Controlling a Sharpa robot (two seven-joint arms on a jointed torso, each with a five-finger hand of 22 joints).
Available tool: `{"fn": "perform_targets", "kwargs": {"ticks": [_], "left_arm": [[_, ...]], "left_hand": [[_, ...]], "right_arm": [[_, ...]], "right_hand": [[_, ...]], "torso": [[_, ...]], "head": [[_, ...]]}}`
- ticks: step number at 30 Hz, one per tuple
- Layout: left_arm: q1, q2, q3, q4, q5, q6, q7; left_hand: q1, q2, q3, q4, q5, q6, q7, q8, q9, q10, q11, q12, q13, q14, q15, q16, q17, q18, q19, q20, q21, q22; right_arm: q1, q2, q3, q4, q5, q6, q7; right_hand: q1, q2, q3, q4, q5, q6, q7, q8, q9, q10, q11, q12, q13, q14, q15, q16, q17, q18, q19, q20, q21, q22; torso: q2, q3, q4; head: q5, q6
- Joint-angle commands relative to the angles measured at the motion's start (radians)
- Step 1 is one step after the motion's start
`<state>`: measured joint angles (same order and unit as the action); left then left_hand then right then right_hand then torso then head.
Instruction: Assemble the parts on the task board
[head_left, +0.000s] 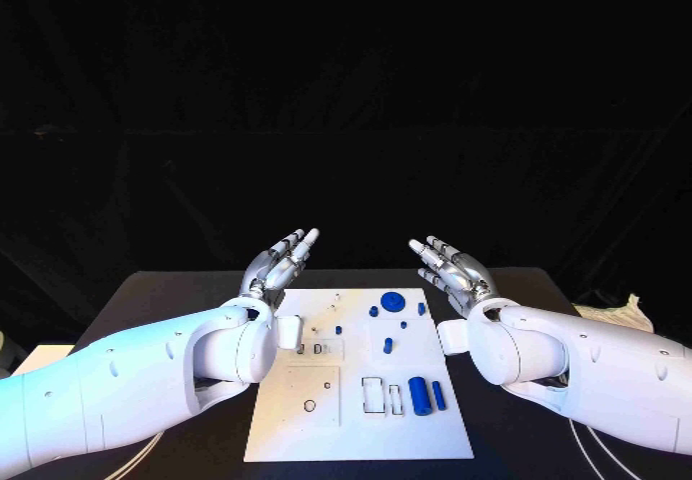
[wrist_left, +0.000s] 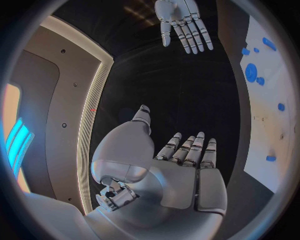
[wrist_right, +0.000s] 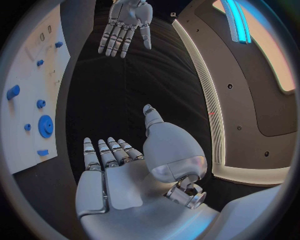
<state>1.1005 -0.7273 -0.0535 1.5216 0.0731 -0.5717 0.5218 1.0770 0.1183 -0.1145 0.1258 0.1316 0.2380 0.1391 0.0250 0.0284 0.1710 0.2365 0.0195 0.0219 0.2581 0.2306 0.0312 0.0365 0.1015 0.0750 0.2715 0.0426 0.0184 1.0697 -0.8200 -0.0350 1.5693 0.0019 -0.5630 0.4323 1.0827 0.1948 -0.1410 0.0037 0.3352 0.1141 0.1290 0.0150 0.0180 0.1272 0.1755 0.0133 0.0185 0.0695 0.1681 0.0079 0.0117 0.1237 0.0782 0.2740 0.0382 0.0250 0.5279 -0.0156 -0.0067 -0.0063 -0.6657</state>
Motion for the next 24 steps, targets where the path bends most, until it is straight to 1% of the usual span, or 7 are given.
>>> {"fn": "perform_targets", "kwargs": {"ticks": [1, 10, 11, 14, 17, 21, 24], "left_arm": [[0.008, 0.009, -0.005, -0.007, 0.053, 0.16, 0.045], [0.011, 0.013, -0.007, -0.009, 0.058, 0.179, 0.048], [0.011, 0.012, -0.008, -0.029, 0.061, 0.189, 0.081], [0.011, 0.01, -0.008, -0.034, 0.064, 0.193, 0.087], [0.011, 0.007, -0.008, -0.04, 0.066, 0.205, 0.086], [0.01, 0.001, -0.009, -0.051, 0.067, 0.233, 0.072], [0.01, -0.011, -0.009, -0.052, 0.067, 0.257, 0.06]], "left_hand": [[0.047, 0.007, -0.002, 0.008, 0.008, 0.028, 0.147, 0.007, 0.004, 0.017, 0.019, 0.006, 0.004, 0.029, 0.012, 0.01, 0.005, 0.019, 0.009, 0.021, 0.009, 0.003], [0.064, 0.014, 0.008, 0.001, 0.008, 0.149, 0.158, 0.025, 0.015, 0.152, 0.038, 0.022, 0.015, 0.253, 0.029, 0.069, 0.032, 0.002, 0.131, 0.022, 0.082, 0.031], [0.068, 0.016, 0.01, 0.0, 0.008, 0.174, 0.157, 0.028, 0.017, 0.18, 0.04, 0.026, 0.017, 0.296, 0.026, 0.08, 0.036, 0.004, 0.165, 0.023, 0.101, 0.037], [0.082, 0.018, 0.013, -0.005, 0.008, 0.266, 0.156, 0.045, 0.025, 0.282, 0.03, 0.039, 0.025, 0.44, 0.008, 0.119, 0.05, 0.022, 0.326, 0.022, 0.192, 0.07], [0.098, 0.018, 0.014, -0.008, 0.008, 0.379, 0.147, 0.065, 0.034, 0.466, 0.011, 0.068, 0.038, 0.543, -0.02, 0.15, 0.056, 0.051, 0.504, 0.02, 0.282, 0.099], [0.13, 0.01, 0.016, -0.026, 0.007, 0.53, 0.128, 0.089, 0.043, 0.66, -0.014, 0.102, 0.047, 0.66, -0.054, 0.181, 0.065, 0.081, 0.624, 0.013, 0.332, 0.111], [0.166, 0.003, 0.019, -0.048, 0.002, 0.624, 0.113, 0.105, 0.048, 0.719, -0.032, 0.114, 0.047, 0.729, -0.075, 0.196, 0.077, 0.084, 0.69, -0.002, 0.355, 0.115]], "right_arm": [[0.005, -0.007, -0.005, 0.003, -0.043, 0.221, -0.072], [0.01, -0.016, -0.013, 0.004, -0.053, 0.305, -0.1], [0.01, -0.023, -0.013, -0.032, -0.105, 0.263, -0.061], [0.01, -0.022, -0.013, -0.042, -0.122, 0.242, -0.048], [0.011, -0.021, -0.012, -0.057, -0.152, 0.219, -0.039], [0.012, -0.019, -0.011, -0.084, -0.226, 0.196, -0.042], [0.014, -0.016, -0.01, -0.105, -0.295, 0.186, -0.052]], "right_hand": [[0.058, 0.011, -0.01, -0.009, 0.014, 0.023, 0.101, 0.005, 0.003, 0.016, 0.019, 0.009, 0.004, 0.012, 0.016, 0.007, 0.003, 0.024, 0.009, 0.02, 0.008, 0.004], [0.131, 0.004, 0.003, -0.063, -0.005, 0.115, 0.13, 0.017, 0.013, 0.132, 0.05, 0.022, 0.014, 0.117, 0.045, 0.022, 0.014, 0.012, 0.074, 0.022, 0.049, 0.021], [0.141, 0.002, 0.006, -0.07, -0.01, 0.132, 0.132, 0.019, 0.014, 0.153, 0.054, 0.024, 0.016, 0.138, 0.048, 0.024, 0.016, 0.009, 0.085, 0.022, 0.055, 0.024], [0.185, -0.008, 0.018, -0.103, -0.027, 0.225, 0.141, 0.036, 0.025, 0.277, 0.067, 0.045, 0.026, 0.283, 0.059, 0.055, 0.031, 0.0, 0.157, 0.024, 0.096, 0.041], [0.239, -0.02, 0.036, -0.147, -0.063, 0.361, 0.136, 0.061, 0.038, 0.47, 0.073, 0.079, 0.04, 0.456, 0.063, 0.094, 0.043, 0.004, 0.325, 0.019, 0.186, 0.076], [0.289, -0.034, 0.053, -0.197, -0.101, 0.556, 0.121, 0.098, 0.054, 0.71, 0.043, 0.122, 0.05, 0.747, 0.027, 0.161, 0.061, 0.045, 0.556, 0.016, 0.299, 0.115], [0.316, -0.038, 0.065, -0.23, -0.116, 0.685, 0.108, 0.12, 0.061, 0.783, 0.02, 0.133, 0.048, 0.844, -0.001, 0.182, 0.062, 0.063, 0.656, 0.003, 0.341, 0.125]], "torso": [[-0.001, -0.0006, -0.0002], [-0.001, -0.0006, -0.0002], [-0.001, -0.0003, 0.0007], [-0.001, -0.0001, 0.0009], [0.0, -0.0003, 0.0008], [0.0, -0.0007, 0.0005], [0.002, -0.0021, 0.001]], "head": [[0.0, 0.0], [0.0, 0.0], [-0.006, -0.011], [-0.005, -0.012], [-0.004, -0.012], [-0.003, -0.018], [-0.001, -0.019]]}}
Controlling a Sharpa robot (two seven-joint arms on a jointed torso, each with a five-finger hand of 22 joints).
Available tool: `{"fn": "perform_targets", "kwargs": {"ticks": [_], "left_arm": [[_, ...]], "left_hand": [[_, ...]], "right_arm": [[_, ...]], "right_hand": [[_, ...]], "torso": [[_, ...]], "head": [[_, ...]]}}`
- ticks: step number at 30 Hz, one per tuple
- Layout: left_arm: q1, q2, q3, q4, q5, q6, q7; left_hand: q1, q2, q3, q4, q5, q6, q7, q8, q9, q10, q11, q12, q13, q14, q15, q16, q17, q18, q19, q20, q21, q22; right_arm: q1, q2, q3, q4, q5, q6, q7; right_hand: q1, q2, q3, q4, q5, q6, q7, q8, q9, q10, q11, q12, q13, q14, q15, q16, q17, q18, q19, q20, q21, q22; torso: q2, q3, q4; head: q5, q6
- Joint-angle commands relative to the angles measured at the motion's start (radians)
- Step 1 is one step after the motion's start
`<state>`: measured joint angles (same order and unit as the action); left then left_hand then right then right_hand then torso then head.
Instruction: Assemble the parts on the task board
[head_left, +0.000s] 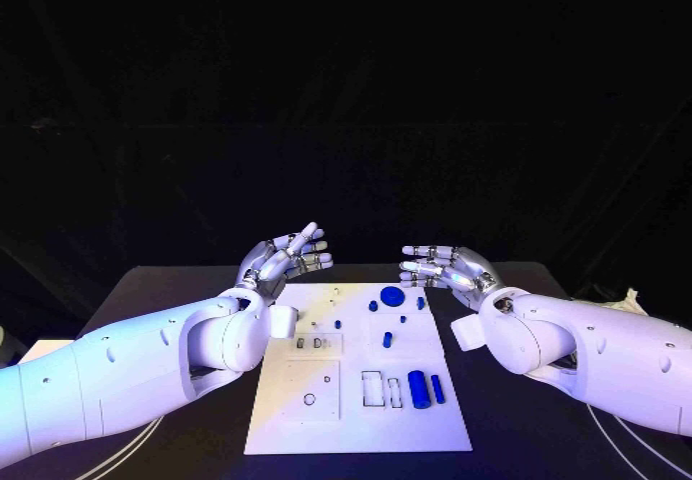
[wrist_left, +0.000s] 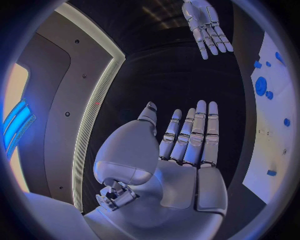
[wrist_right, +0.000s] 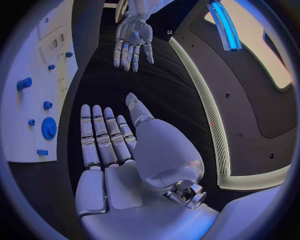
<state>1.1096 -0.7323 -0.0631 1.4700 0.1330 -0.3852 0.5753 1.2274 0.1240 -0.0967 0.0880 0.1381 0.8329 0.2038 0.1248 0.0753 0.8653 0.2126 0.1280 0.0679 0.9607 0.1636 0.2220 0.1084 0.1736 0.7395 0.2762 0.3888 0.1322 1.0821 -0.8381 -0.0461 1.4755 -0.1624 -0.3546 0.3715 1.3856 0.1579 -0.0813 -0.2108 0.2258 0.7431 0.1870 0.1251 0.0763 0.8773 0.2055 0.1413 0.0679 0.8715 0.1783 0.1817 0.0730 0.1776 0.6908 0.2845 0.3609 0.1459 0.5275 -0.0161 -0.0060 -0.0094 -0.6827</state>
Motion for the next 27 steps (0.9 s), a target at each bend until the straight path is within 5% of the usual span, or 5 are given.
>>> {"fn": "perform_targets", "kwargs": {"ticks": [1, 8, 17, 23, 27], "left_arm": [[0.0, -0.013, 0.0, 0.002, 0.007, 0.079, 0.003], [0.0, -0.087, 0.0, 0.066, 0.017, 0.122, -0.025], [0.001, -0.168, 0.001, 0.187, 0.023, 0.143, -0.04], [0.008, -0.213, 0.005, 0.264, 0.025, 0.147, -0.044], [0.014, -0.232, 0.008, 0.3, 0.026, 0.152, -0.045]], "left_hand": [[0.029, -0.005, 0.002, -0.019, -0.006, 0.042, 0.043, 0.007, 0.001, 0.042, -0.014, 0.008, 0.001, 0.046, -0.014, 0.009, 0.009, 0.012, 0.043, -0.012, 0.014, 0.001], [0.118, -0.008, 0.022, -0.084, -0.043, 0.138, 0.001, 0.019, -0.001, 0.19, -0.067, 0.032, 0.007, 0.238, -0.08, 0.075, 0.077, 0.012, 0.219, -0.08, 0.092, 0.025], [0.123, -0.01, 0.017, -0.102, -0.062, 0.154, -0.002, -0.007, -0.007, 0.211, -0.075, -0.004, -0.001, 0.3, -0.097, 0.118, 0.141, 0.009, 0.275, -0.102, 0.132, 0.041], [0.111, -0.011, 0.01, -0.101, -0.062, 0.149, 0.003, -0.021, -0.008, 0.204, -0.069, -0.022, -0.001, 0.282, -0.091, 0.117, 0.159, 0.007, 0.267, -0.099, 0.134, 0.041], [0.108, -0.01, 0.008, -0.101, -0.062, 0.147, 0.005, -0.026, -0.008, 0.201, -0.067, -0.027, -0.001, 0.276, -0.089, 0.116, 0.165, 0.006, 0.264, -0.098, 0.134, 0.041]], "right_arm": [[0.002, 0.004, 0.002, -0.018, -0.158, -0.025, 0.004], [0.021, 0.04, 0.011, -0.103, -0.453, -0.013, -0.053], [0.078, 0.083, 0.016, -0.168, -0.897, 0.009, -0.193], [0.108, 0.091, 0.021, -0.148, -1.185, 0.038, -0.294], [0.123, 0.095, 0.024, -0.133, -1.302, 0.058, -0.333]], "right_hand": [[0.023, -0.001, 0.01, -0.029, -0.012, 0.091, 0.045, 0.013, 0.004, 0.053, -0.015, 0.004, -0.003, 0.068, -0.021, 0.011, 0.0, 0.009, 0.083, -0.02, 0.037, 0.01], [0.069, -0.005, 0.047, -0.08, -0.022, 0.175, 0.025, 0.012, -0.004, 0.179, -0.054, -0.005, -0.007, 0.25, -0.092, 0.035, 0.008, 0.003, 0.278, -0.111, 0.194, 0.079], [0.09, -0.051, 0.087, -0.081, 0.0, 0.281, -0.018, 0.005, -0.006, 0.378, -0.119, 0.006, 0.007, 0.552, -0.176, 0.155, 0.099, 0.005, 0.379, -0.183, 0.507, 0.269], [0.017, -0.069, 0.12, -0.081, 0.006, 0.33, -0.038, -0.021, -0.005, 0.409, -0.143, -0.036, 0.016, 0.629, -0.2, 0.299, 0.228, -0.062, 0.582, -0.201, 0.862, 0.755], [-0.016, -0.086, 0.138, -0.078, -0.002, 0.344, -0.046, -0.036, -0.004, 0.401, -0.144, -0.064, 0.019, 0.634, -0.201, 0.384, 0.291, -0.091, 0.656, -0.202, 0.976, 0.941]], "torso": [[0.003, -0.0023, -0.0001], [0.022, -0.0095, -0.0075], [0.064, -0.0138, 0.0026], [0.102, -0.0207, 0.0162], [0.123, -0.0222, 0.0242]], "head": [[0.005, -0.002], [0.015, 0.003], [0.002, 0.009], [-0.014, 0.021], [-0.021, 0.025]]}}
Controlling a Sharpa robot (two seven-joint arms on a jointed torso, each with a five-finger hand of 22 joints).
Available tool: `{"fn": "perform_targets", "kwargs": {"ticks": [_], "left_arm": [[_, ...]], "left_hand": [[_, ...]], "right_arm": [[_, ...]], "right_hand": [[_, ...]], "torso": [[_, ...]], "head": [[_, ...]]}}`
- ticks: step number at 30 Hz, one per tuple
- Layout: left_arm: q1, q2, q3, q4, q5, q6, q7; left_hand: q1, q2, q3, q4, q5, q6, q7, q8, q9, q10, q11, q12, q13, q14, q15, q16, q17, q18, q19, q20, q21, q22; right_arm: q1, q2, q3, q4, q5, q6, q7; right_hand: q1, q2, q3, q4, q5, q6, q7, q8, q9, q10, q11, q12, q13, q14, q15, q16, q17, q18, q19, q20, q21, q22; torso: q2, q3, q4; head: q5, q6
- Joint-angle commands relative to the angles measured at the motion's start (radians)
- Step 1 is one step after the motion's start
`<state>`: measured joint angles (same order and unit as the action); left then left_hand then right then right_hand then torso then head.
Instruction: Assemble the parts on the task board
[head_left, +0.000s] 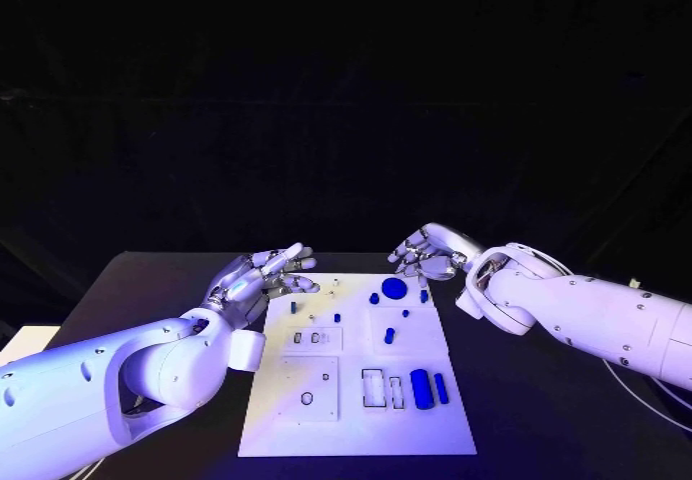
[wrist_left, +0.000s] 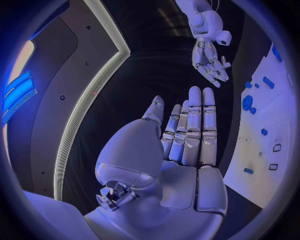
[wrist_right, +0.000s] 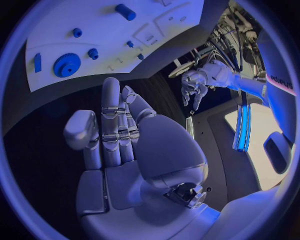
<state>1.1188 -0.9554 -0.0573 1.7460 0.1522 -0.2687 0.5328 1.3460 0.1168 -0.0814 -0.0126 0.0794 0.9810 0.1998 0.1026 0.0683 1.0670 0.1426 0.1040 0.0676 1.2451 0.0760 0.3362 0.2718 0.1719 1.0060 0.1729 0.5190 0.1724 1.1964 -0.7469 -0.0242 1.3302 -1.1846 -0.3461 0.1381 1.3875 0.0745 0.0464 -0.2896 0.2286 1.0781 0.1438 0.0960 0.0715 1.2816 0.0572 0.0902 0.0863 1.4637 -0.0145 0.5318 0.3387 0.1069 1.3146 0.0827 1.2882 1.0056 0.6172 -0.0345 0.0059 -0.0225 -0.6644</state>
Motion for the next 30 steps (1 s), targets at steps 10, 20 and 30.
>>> {"fn": "perform_targets", "kwargs": {"ticks": [10, 20, 30], "left_arm": [[0.026, -0.046, 0.009, 0.093, 0.008, 0.037, -0.005], [0.035, -0.057, 0.011, 0.12, 0.008, 0.032, -0.009], [0.037, -0.06, 0.012, 0.124, 0.008, 0.023, -0.01]], "left_hand": [[-0.019, -0.002, -0.01, 0.0, -0.002, -0.008, 0.014, -0.014, -0.002, -0.01, 0.008, -0.016, -0.001, -0.016, 0.002, 0.003, 0.014, 0.008, -0.008, 0.008, 0.004, 0.001], [-0.023, 0.001, -0.011, 0.001, -0.001, -0.011, 0.018, -0.019, -0.001, -0.015, 0.01, -0.022, -0.001, -0.018, 0.003, 0.004, 0.02, 0.008, -0.009, 0.01, 0.005, 0.001], [-0.025, 0.003, -0.011, 0.001, 0.001, -0.013, 0.02, -0.022, -0.001, -0.017, 0.012, -0.026, -0.001, -0.018, 0.004, 0.005, 0.024, 0.008, -0.01, 0.011, 0.006, 0.001]], "right_arm": [[0.046, 0.021, 0.008, 0.058, -0.488, 0.104, -0.177], [0.065, 0.021, 0.01, 0.101, -0.629, 0.181, -0.234], [0.066, 0.02, 0.01, 0.102, -0.679, 0.248, -0.264]], "right_hand": [[-0.077, -0.04, 0.085, 0.002, -0.018, 0.015, -0.008, -0.033, 0.004, -0.124, 0.022, -0.03, -0.021, 0.033, 0.006, 0.241, 0.184, -0.062, 0.136, 0.012, 0.192, 0.336], [-0.108, -0.075, 0.123, 0.012, -0.044, 0.002, -0.015, -0.035, 0.002, -0.182, 0.031, -0.03, -0.023, 0.011, 0.014, 0.317, 0.241, -0.061, 0.128, 0.024, 0.201, 0.341], [-0.11, -0.102, 0.148, 0.041, -0.08, -0.011, -0.002, -0.034, -0.002, -0.241, 0.041, -0.029, -0.025, -0.006, 0.022, 0.332, 0.238, -0.058, 0.117, 0.032, 0.199, 0.33]], "torso": [[0.082, -0.0097, 0.0313], [0.105, -0.0099, 0.0455], [0.115, -0.0064, 0.0438]], "head": [[-0.019, 0.019], [-0.034, 0.009], [-0.04, 0.008]]}}
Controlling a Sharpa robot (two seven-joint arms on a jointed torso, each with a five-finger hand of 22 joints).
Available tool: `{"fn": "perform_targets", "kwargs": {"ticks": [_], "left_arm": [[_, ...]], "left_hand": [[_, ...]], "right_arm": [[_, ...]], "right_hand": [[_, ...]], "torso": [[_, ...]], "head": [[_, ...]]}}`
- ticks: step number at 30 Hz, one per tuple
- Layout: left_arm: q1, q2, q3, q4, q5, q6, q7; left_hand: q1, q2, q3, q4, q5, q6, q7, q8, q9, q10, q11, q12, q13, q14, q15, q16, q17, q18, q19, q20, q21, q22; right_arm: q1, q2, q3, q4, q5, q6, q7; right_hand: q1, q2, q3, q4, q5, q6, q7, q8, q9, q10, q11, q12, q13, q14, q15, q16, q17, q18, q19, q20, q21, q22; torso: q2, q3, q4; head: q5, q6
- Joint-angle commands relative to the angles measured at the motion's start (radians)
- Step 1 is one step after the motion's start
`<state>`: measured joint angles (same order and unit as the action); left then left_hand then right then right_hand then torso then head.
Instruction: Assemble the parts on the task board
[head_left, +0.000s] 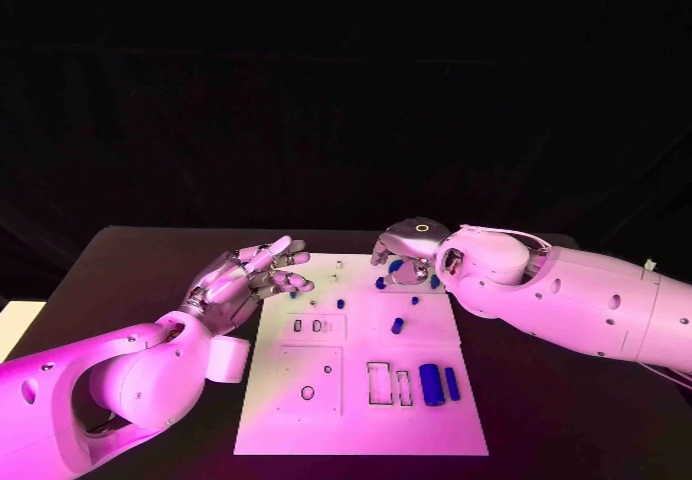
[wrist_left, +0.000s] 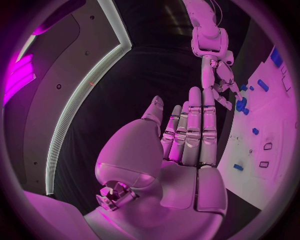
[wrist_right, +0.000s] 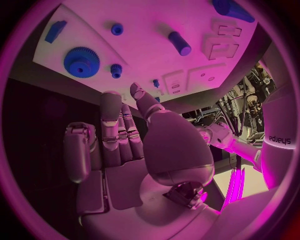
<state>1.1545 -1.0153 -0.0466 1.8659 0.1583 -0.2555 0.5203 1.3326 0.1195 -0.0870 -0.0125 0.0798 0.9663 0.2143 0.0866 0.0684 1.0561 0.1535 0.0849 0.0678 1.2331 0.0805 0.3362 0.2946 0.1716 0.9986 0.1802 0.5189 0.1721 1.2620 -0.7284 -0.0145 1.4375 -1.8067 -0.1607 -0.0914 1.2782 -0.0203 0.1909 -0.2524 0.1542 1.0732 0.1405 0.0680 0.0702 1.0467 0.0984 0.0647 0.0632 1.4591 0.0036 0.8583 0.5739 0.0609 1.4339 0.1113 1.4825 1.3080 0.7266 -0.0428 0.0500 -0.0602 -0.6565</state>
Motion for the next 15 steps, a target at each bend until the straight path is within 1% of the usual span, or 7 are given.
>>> {"fn": "perform_targets", "kwargs": {"ticks": [1, 2, 5, 6, 9, 13, 15], "left_arm": [[0.002, 0.0, 0.001, 0.005, 0.002, 0.01, 0.003], [0.002, 0.0, 0.001, 0.005, 0.002, 0.01, 0.003], [0.002, 0.0, 0.001, 0.005, 0.002, 0.008, 0.002], [0.002, 0.0, 0.001, 0.005, 0.002, 0.008, 0.001], [0.002, 0.0, 0.001, 0.006, 0.002, 0.009, 0.0], [0.002, 0.0, 0.001, 0.01, 0.002, 0.009, -0.001], [0.002, -0.001, 0.001, 0.012, 0.002, 0.009, -0.002]], "left_hand": [[-0.012, 0.001, -0.005, 0.0, 0.001, 0.001, 0.006, -0.007, -0.002, -0.007, 0.002, -0.008, -0.001, -0.006, 0.0, 0.005, 0.003, 0.009, -0.003, 0.004, 0.006, 0.001], [-0.012, 0.001, -0.005, 0.0, 0.001, 0.001, 0.006, -0.007, -0.002, -0.007, 0.002, -0.008, -0.001, -0.006, 0.0, 0.005, 0.003, 0.009, -0.003, 0.004, 0.006, 0.001], [-0.012, 0.002, -0.005, -0.001, 0.001, -0.002, 0.008, -0.01, -0.002, -0.01, 0.003, -0.011, -0.001, -0.007, 0.001, 0.006, 0.007, 0.009, -0.003, 0.005, 0.007, 0.002], [-0.012, 0.002, -0.005, -0.001, 0.001, -0.002, 0.008, -0.01, -0.002, -0.01, 0.003, -0.011, -0.001, -0.007, 0.001, 0.006, 0.007, 0.009, -0.003, 0.005, 0.007, 0.002], [-0.012, 0.002, -0.005, -0.002, 0.002, -0.004, 0.009, -0.012, -0.002, -0.013, 0.004, -0.013, -0.001, -0.008, 0.002, 0.007, 0.009, 0.009, -0.004, 0.005, 0.008, 0.002], [-0.012, 0.002, -0.005, -0.002, 0.002, -0.005, 0.01, -0.013, -0.002, -0.014, 0.004, -0.014, -0.001, -0.009, 0.002, 0.007, 0.011, 0.009, -0.004, 0.005, 0.008, 0.002], [-0.012, 0.002, -0.005, -0.003, 0.002, -0.006, 0.01, -0.014, -0.002, -0.015, 0.005, -0.014, -0.001, -0.009, 0.002, 0.007, 0.012, 0.009, -0.004, 0.006, 0.008, 0.002]], "right_arm": [[0.001, 0.001, 0.001, -0.008, -0.056, 0.061, -0.032], [0.001, 0.002, 0.001, -0.011, -0.053, 0.058, -0.029], [0.0, 0.005, 0.0, -0.02, -0.045, 0.052, -0.02], [0.0, 0.006, 0.0, -0.022, -0.044, 0.052, -0.018], [-0.001, 0.01, 0.0, -0.031, -0.04, 0.051, -0.011], [-0.002, 0.018, 0.0, -0.043, -0.037, 0.054, -0.004], [-0.003, 0.023, 0.0, -0.052, -0.035, 0.054, 0.0]], "right_hand": [[0.001, -0.006, 0.007, 0.006, -0.004, -0.004, 0.002, -0.005, 0.0, -0.006, 0.0, -0.003, -0.001, -0.002, 0.004, 0.009, 0.006, -0.012, -0.003, 0.004, 0.004, 0.028], [0.003, -0.004, 0.012, 0.008, -0.002, -0.001, 0.001, -0.004, 0.0, -0.003, 0.0, -0.001, -0.001, -0.002, 0.004, 0.014, 0.01, -0.012, -0.003, 0.004, 0.005, 0.028], [0.008, 0.003, 0.028, 0.013, 0.003, 0.009, -0.004, -0.002, 0.001, 0.01, -0.002, 0.003, 0.0, 0.0, 0.003, 0.029, 0.023, -0.013, 0.0, 0.004, 0.007, 0.033], [0.009, 0.006, 0.033, 0.014, 0.004, 0.013, -0.004, -0.002, 0.001, 0.015, -0.003, 0.003, 0.0, 0.0, 0.003, 0.033, 0.027, -0.013, 0.001, 0.004, 0.008, 0.035], [0.011, 0.013, 0.049, 0.017, 0.004, 0.021, -0.005, -0.002, 0.002, 0.024, -0.004, 0.003, -0.001, -0.001, 0.002, 0.04, 0.031, -0.013, 0.002, 0.003, 0.009, 0.038], [0.01, 0.016, 0.061, 0.02, 0.004, 0.026, -0.006, -0.002, 0.002, 0.03, -0.004, 0.002, -0.001, -0.003, 0.001, 0.042, 0.03, -0.013, 0.002, 0.003, 0.01, 0.038], [0.008, 0.018, 0.067, 0.021, 0.002, 0.028, -0.006, -0.003, 0.002, 0.034, -0.005, 0.002, -0.001, -0.005, 0.001, 0.041, 0.026, -0.013, 0.001, 0.003, 0.01, 0.038]], "torso": [[0.006, 0.0024, -0.0004], [0.006, 0.0027, -0.0004], [0.009, 0.0054, -0.0001], [0.009, 0.0049, -0.0003], [0.011, 0.0056, 0.0004], [0.016, 0.0073, 0.0014], [0.018, 0.0081, 0.0021]], "head": [[-0.002, 0.0], [-0.002, -0.001], [-0.001, -0.002], [0.0, -0.002], [-0.001, -0.004], [0.0, -0.001], [-0.001, -0.003]]}}
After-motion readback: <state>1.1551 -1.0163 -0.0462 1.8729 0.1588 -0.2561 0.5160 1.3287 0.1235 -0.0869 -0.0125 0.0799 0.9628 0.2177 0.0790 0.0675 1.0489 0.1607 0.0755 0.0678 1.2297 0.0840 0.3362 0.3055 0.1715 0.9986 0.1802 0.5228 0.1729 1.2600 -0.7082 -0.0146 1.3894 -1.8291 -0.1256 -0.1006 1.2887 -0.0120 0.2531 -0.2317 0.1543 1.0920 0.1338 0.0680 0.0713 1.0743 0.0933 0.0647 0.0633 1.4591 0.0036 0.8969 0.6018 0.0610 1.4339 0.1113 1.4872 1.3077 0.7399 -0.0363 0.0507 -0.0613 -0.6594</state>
